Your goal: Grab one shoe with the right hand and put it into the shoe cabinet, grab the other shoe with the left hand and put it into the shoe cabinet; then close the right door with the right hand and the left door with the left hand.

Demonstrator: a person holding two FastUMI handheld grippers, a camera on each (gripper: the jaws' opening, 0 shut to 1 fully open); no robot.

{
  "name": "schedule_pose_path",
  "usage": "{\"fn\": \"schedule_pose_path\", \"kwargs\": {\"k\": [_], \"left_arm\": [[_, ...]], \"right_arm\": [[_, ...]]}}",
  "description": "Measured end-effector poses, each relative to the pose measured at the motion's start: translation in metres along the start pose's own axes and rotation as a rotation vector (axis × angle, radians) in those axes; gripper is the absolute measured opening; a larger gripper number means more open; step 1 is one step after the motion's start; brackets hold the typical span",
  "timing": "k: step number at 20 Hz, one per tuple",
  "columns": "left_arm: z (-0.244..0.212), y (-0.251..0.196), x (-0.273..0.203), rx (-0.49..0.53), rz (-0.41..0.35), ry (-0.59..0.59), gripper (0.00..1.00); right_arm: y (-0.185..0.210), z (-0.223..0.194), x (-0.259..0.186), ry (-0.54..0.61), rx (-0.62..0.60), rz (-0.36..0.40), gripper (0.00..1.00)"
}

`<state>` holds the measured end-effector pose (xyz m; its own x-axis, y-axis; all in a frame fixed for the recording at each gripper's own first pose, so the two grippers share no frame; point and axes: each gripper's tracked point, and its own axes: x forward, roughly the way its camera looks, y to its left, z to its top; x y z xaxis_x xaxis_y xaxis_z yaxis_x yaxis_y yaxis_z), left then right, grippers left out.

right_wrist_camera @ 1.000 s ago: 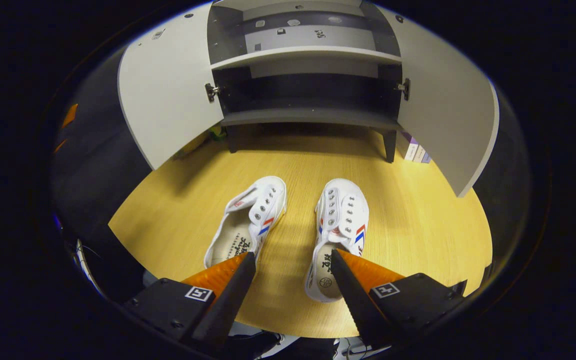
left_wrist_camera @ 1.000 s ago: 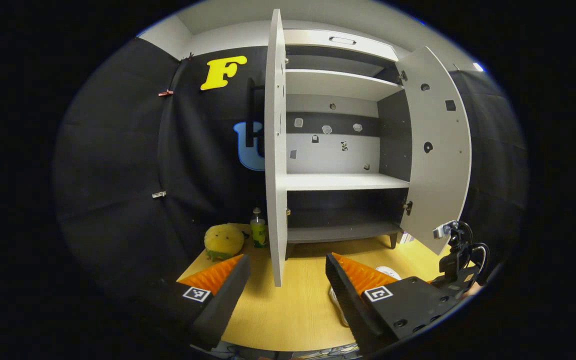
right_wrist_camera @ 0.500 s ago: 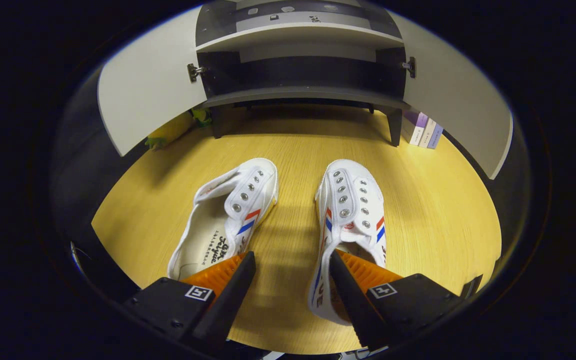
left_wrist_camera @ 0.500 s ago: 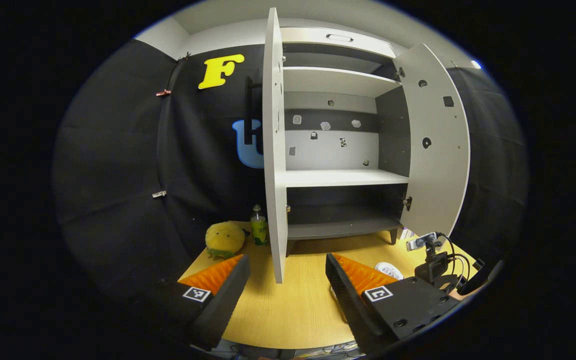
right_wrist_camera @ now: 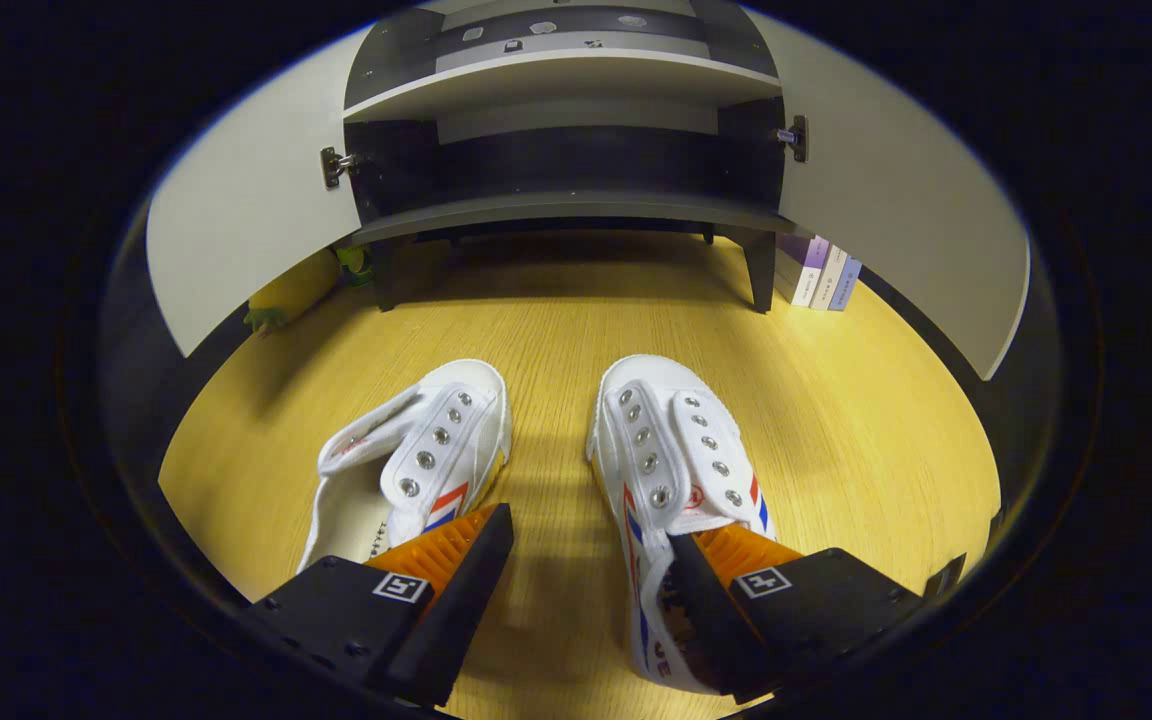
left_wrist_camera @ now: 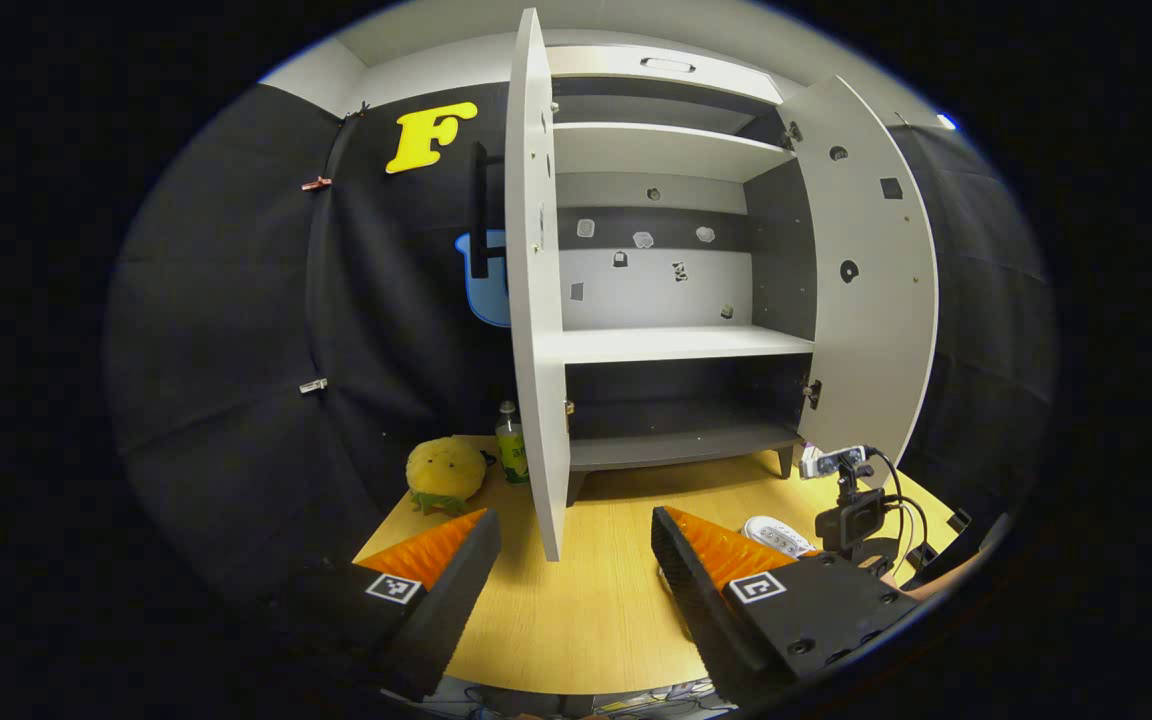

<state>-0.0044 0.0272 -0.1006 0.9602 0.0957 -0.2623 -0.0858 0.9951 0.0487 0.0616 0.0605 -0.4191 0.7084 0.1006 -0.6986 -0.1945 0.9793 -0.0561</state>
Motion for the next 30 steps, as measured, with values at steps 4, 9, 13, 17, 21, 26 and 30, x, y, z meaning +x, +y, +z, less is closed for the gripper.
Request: {"fn": "schedule_pose_path", "kwargs": {"k": [4, 9, 13, 17, 21, 26, 30], "left_arm": [[-0.003, -0.015, 0.005, 0.012, -0.021, 0.013, 0.95], [-0.001, -0.028, 0.011, 0.029, -0.031, 0.009, 0.95], [-0.002, -0.031, 0.011, 0.019, -0.027, 0.012, 0.95], [-0.002, -0.030, 0.009, 0.007, -0.017, 0.012, 0.95], [0.002, -0.029, 0.006, 0.019, -0.013, -0.006, 0.95], [0.011, -0.035, 0.003, 0.040, -0.052, -0.054, 0.95], [0.010, -0.038, 0.004, -0.002, -0.086, -0.064, 0.95]], "right_arm": [[-0.006, 0.016, 0.017, 0.005, 0.008, -0.016, 0.91], [-0.018, 0.012, 0.025, 0.045, 0.000, -0.026, 0.31], [-0.011, 0.009, 0.026, 0.068, 0.003, 0.026, 0.12], [-0.011, 0.013, 0.020, 0.084, 0.024, 0.056, 0.05], [-0.006, 0.040, -0.010, 0.027, 0.026, 0.076, 0.05], [-0.002, 0.116, -0.062, -0.102, -0.054, 0.062, 0.05], [0.015, 0.200, -0.112, -0.230, -0.049, 0.073, 0.05]]}}
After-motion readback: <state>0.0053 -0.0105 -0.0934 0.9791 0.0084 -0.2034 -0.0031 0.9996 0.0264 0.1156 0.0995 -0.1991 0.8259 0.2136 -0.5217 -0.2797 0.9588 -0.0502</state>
